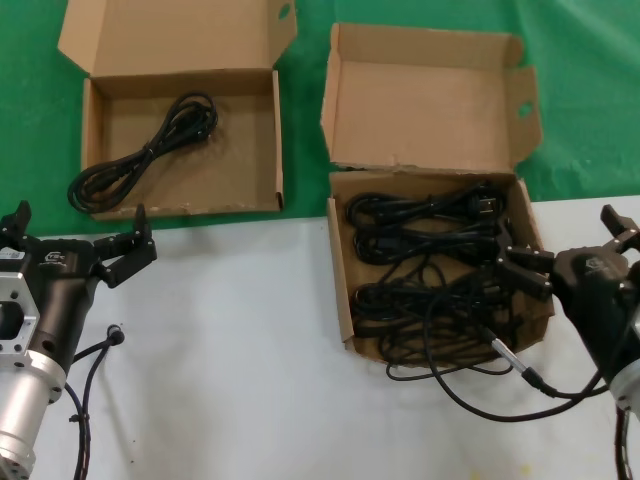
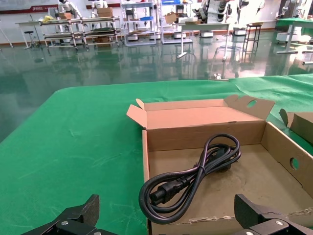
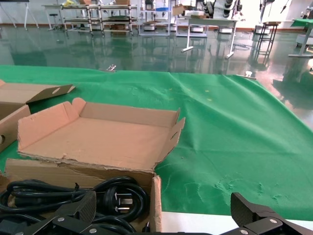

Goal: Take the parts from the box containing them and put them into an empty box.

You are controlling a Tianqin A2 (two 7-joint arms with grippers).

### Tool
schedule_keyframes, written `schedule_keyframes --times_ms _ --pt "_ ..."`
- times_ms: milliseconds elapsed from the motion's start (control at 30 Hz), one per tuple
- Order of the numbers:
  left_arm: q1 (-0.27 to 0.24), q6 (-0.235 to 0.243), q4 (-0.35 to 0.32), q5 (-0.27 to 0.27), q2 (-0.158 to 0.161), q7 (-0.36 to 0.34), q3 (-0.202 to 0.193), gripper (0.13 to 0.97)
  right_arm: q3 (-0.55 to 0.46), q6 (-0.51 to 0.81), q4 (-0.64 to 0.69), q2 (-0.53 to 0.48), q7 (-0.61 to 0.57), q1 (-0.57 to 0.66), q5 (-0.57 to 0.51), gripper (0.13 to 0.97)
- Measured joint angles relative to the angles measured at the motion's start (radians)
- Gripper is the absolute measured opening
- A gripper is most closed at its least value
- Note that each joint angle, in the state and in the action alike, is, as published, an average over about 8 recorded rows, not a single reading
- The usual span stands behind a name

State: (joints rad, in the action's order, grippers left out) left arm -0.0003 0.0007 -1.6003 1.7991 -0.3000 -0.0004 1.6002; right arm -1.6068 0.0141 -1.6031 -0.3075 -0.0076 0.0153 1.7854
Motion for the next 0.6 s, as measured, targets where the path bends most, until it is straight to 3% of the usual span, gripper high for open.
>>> schedule_keyframes --times_ms 600 --pt "0.000 0.000 0.000 0.000 0.000 0.000 0.000 0.966 0.000 0.000 0.000 0.000 0.000 0.000 0.000 0.966"
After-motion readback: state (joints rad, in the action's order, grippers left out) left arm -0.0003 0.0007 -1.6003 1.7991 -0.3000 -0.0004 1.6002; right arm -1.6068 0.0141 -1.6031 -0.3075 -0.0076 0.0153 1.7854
